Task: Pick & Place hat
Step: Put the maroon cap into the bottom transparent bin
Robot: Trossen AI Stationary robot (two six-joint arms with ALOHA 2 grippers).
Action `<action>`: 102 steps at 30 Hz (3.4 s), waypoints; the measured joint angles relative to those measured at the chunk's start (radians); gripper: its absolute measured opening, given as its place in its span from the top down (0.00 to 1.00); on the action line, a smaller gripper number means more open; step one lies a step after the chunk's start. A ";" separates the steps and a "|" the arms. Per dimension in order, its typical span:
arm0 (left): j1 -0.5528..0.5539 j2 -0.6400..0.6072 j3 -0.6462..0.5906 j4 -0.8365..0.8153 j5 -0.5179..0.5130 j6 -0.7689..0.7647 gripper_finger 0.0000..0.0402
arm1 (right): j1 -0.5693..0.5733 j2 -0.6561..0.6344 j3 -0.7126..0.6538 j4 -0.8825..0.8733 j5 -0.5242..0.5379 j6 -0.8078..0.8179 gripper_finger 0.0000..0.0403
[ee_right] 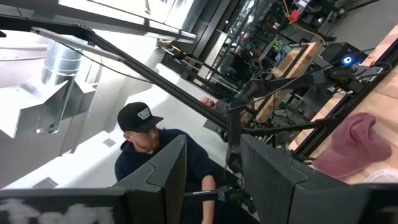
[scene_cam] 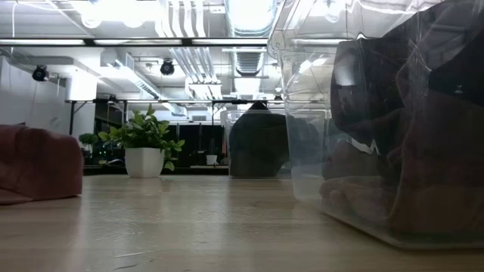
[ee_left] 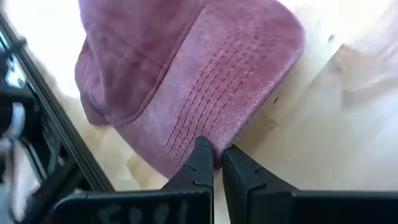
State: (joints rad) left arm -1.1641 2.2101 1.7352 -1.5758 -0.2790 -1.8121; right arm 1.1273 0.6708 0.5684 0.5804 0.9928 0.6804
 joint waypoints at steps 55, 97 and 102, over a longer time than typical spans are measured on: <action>0.057 -0.996 -0.309 0.283 -0.796 -0.177 1.00 | 0.000 0.000 0.000 0.000 0.000 0.000 0.64; 0.178 -1.122 -0.367 1.548 -1.003 0.813 1.00 | 0.000 0.000 0.000 0.000 0.000 0.000 0.64; 0.206 -1.124 -0.367 1.675 -0.829 1.270 1.00 | 0.000 0.000 0.000 0.000 0.000 0.000 0.64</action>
State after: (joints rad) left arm -0.9585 1.0860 1.3682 0.0996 -1.1080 -0.5422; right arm 1.1271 0.6712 0.5685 0.5801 0.9928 0.6804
